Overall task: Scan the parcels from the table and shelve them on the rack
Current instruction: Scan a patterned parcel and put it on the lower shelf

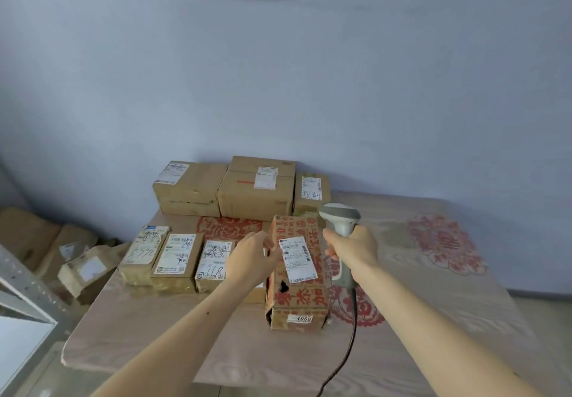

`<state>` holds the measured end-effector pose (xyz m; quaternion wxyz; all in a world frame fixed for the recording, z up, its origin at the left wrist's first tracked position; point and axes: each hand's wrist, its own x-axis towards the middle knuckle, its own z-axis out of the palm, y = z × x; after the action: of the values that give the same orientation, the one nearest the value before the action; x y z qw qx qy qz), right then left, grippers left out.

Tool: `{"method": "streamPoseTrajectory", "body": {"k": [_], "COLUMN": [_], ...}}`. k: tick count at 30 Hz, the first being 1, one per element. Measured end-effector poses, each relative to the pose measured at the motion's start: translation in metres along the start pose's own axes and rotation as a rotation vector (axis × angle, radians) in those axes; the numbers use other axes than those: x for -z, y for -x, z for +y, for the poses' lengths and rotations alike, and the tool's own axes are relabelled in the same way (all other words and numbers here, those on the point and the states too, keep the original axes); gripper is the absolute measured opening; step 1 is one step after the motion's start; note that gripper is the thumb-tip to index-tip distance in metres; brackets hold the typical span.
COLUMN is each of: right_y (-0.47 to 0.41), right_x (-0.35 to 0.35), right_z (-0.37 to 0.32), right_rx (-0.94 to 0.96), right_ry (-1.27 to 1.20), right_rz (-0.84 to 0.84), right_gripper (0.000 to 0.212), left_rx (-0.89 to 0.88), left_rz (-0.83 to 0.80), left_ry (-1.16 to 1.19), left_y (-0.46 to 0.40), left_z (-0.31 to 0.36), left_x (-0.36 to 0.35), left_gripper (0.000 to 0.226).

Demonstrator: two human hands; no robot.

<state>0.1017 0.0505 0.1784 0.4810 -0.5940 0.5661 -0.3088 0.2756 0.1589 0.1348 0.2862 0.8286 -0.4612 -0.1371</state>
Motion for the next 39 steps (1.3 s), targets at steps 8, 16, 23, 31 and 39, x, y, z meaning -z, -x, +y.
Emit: {"method": "streamPoseTrajectory", "body": {"k": [8,16,23,31,39], "right_y": [-0.036,-0.062,-0.082,-0.099,-0.106], "right_x": [-0.016,-0.04,-0.052,-0.037,-0.011], "right_z": [0.063,0.092,0.11,0.127,0.138], "right_rx": [-0.04,-0.059,-0.07,-0.05,0.035], "right_ry": [0.178,0.317,0.413,0.468,0.45], "right_rz": [0.003,0.017,-0.009,-0.098,-0.237], "right_gripper": [0.019,0.025,0.024,0.025,0.022], "left_rx": [0.164,0.301,0.376,0.477,0.655], "left_rz": [-0.129,-0.258,-0.29,-0.188,-0.046], "left_ry": [-0.048,0.02,-0.075,-0.054,0.276], "left_y": [-0.01,-0.023,-0.026,-0.008,0.008], "left_z": [-0.02,-0.045,-0.046,-0.016,-0.006], "left_x": [-0.056,-0.105,-0.125,-0.147,-0.18], "left_gripper": [0.03,0.035,0.054,0.044,0.063]}}
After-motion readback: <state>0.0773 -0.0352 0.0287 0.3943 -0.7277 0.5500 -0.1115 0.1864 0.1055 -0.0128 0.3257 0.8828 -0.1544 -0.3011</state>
